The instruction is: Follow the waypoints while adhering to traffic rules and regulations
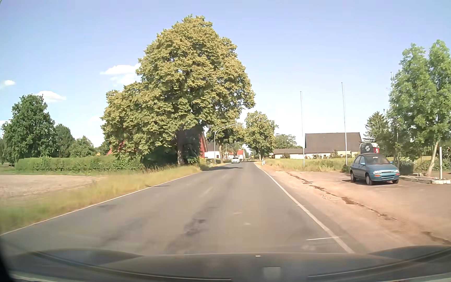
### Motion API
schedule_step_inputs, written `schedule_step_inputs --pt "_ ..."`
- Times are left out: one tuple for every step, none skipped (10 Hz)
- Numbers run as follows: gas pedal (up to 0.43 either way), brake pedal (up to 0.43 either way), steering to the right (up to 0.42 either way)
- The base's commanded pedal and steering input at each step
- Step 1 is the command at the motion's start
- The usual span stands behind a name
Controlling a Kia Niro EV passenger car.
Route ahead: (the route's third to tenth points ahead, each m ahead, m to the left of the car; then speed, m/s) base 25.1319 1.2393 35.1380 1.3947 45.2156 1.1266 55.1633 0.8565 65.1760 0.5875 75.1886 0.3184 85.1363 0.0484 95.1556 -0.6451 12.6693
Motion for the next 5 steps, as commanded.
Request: schedule_step_inputs --pt "0.169 0.006 0.004" --pt "0.169 0.006 0.004" --pt "0.169 0.006 0.004" --pt "0.169 0.006 0.004" --pt "0.169 0.012 0.004"
